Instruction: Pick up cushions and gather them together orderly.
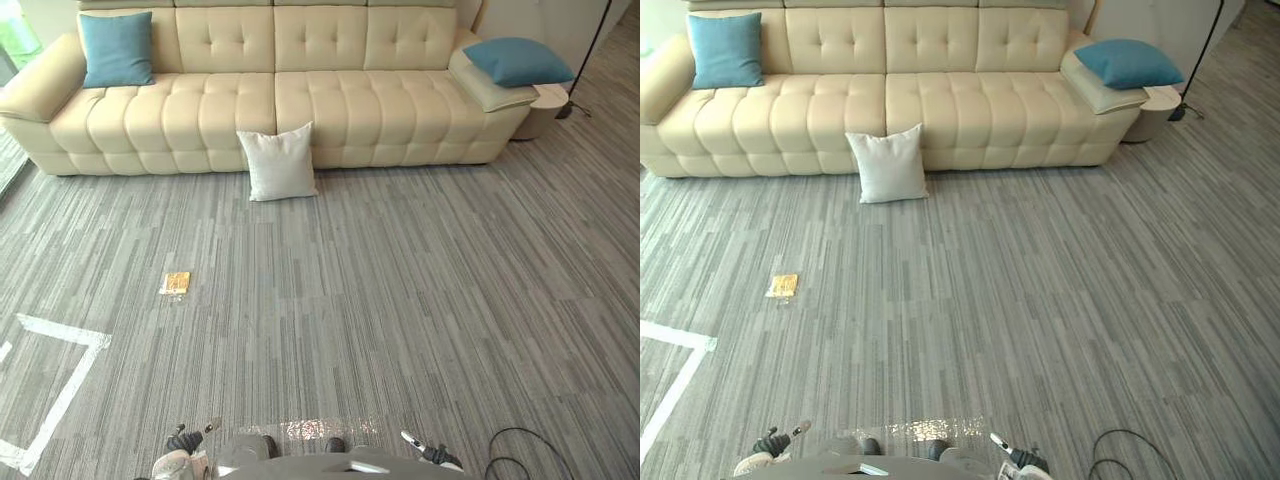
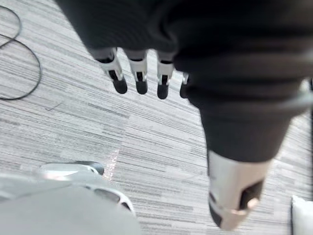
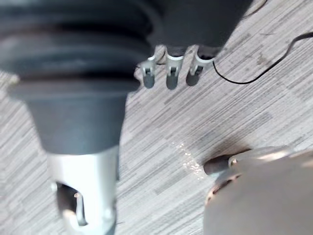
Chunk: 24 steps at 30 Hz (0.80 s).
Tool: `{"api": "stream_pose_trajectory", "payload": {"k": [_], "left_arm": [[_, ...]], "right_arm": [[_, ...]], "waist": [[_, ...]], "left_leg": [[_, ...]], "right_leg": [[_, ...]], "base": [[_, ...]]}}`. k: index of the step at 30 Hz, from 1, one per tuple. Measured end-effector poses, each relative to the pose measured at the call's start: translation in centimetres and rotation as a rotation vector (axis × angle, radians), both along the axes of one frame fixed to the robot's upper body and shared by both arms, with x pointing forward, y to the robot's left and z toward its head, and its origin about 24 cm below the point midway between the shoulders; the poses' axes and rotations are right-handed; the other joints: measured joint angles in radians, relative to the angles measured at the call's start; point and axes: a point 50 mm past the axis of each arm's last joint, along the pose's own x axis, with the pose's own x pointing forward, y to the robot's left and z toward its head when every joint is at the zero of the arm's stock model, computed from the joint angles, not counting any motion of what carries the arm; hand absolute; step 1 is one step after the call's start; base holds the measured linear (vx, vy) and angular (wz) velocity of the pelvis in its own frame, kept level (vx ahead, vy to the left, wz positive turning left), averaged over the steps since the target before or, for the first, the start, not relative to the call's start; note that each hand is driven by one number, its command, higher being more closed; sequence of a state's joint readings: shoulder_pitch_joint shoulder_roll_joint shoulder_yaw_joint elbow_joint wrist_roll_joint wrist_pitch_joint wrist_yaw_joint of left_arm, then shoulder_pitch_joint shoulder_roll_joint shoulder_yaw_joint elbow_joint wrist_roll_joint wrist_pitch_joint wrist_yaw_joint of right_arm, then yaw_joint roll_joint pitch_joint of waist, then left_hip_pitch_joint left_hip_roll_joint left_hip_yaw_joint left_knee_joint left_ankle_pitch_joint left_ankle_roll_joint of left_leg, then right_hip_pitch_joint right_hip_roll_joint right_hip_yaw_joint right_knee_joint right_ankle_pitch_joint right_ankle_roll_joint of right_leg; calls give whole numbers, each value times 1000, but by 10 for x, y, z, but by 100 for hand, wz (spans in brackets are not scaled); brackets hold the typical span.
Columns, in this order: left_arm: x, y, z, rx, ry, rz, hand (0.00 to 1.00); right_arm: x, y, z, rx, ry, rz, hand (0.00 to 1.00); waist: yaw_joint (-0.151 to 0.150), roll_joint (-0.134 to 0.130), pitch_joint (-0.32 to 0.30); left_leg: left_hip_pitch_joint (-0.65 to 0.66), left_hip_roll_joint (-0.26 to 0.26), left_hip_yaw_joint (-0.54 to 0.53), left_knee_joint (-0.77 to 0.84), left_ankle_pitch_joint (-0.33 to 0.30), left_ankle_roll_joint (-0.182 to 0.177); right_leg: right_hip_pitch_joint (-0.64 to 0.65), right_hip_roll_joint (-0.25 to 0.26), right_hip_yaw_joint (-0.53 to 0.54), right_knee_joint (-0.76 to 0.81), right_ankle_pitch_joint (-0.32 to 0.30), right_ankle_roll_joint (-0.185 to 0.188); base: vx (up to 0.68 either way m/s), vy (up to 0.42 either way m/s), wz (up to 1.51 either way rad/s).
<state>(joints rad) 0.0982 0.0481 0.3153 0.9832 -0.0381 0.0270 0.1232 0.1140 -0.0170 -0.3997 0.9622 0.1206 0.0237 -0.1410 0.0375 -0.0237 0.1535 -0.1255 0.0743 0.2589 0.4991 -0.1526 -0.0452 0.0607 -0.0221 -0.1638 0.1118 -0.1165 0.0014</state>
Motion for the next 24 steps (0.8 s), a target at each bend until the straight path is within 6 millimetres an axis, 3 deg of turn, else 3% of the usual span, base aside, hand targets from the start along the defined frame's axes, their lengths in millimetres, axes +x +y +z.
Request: {"api": "stream_pose_trajectory", "payload": {"k": [2,5,9,10,11,13,14,15,17,18,20,21,22,23,24], "left_arm": [[1,0,0,-3,-5,7,0],[-1,-4,-1,-18,-5,21,0],[-7,-10,-3,-42,3,63,0],[-10,-11,-4,-48,8,77,0],[-13,-9,-4,-47,16,87,0],[-12,-5,-4,-39,15,89,0],[-13,-1,-4,-31,21,92,0],[-14,1,-4,-31,23,97,0],[-21,1,-5,-39,35,124,0],[-22,3,-5,-31,40,119,0],[-20,4,-4,-17,42,85,0],[-20,6,-3,-9,47,59,0],[-19,6,-3,-7,48,49,0],[-20,6,-3,-6,51,44,0],[-18,5,-3,-7,47,42,0]], "right_arm": [[4,-2,1,-5,-13,-1,0],[8,-7,3,-16,-24,-2,0],[21,-3,6,-21,-49,47,0],[23,-1,7,-20,-56,52,0],[25,2,6,-16,-57,55,0],[28,6,6,-3,-68,40,0],[30,13,5,17,-67,31,0],[30,15,4,27,-63,26,0],[31,23,1,60,-56,10,0],[30,25,0,73,-54,12,0],[30,23,0,70,-51,10,0],[30,21,0,65,-53,11,0],[31,20,1,62,-55,15,0],[33,18,2,52,-65,27,0],[35,17,4,45,-75,37,0]], "waist": [[7,-3,23],[12,19,27],[19,43,28],[18,51,26],[23,53,21],[27,30,15],[28,5,4],[27,-6,-3],[37,-22,-31],[41,-38,-45],[37,-41,-46],[31,-44,-43],[27,-42,-40],[20,-27,-19],[16,-26,-16]], "left_leg": [[-70,37,26,131,-62,16],[-132,86,49,93,-80,16],[-170,114,37,-177,11,-45],[-169,122,47,-183,77,-42],[-174,107,58,-165,98,-24],[-212,83,75,-101,46,38],[-213,51,82,-93,22,60],[-217,42,87,-76,2,65],[-253,33,112,49,-104,85],[-250,15,137,64,-134,101],[-210,0,159,62,-159,127],[-155,-13,159,41,-168,137],[-114,-16,159,25,-176,134],[-21,-19,160,-11,-192,129],[28,-20,160,-35,-205,127]], "right_leg": [[6,-18,5,37,-27,-8],[15,-51,19,52,-54,9],[20,-111,73,38,-96,74],[33,-117,82,19,-106,92],[50,-130,104,-10,-109,100],[38,-127,154,69,-111,96],[38,-126,173,128,-114,95],[31,-132,168,140,-121,100],[24,-173,178,149,-139,125],[9,-198,190,191,-155,151],[-75,-216,212,400,-137,195],[-134,-218,218,579,-71,235],[-157,-217,213,677,-36,239],[-198,-217,179,855,-16,217],[-225,-217,154,927,-26,189]], "base": [[41,55,0],[103,167,-9],[255,332,-27],[385,450,-31],[434,411,-21],[476,317,2],[421,220,20],[404,190,-5],[411,233,-29],[468,248,-23],[389,168,-17],[281,111,-9],[348,92,-12],[268,28,-15],[386,-20,-31]]}}
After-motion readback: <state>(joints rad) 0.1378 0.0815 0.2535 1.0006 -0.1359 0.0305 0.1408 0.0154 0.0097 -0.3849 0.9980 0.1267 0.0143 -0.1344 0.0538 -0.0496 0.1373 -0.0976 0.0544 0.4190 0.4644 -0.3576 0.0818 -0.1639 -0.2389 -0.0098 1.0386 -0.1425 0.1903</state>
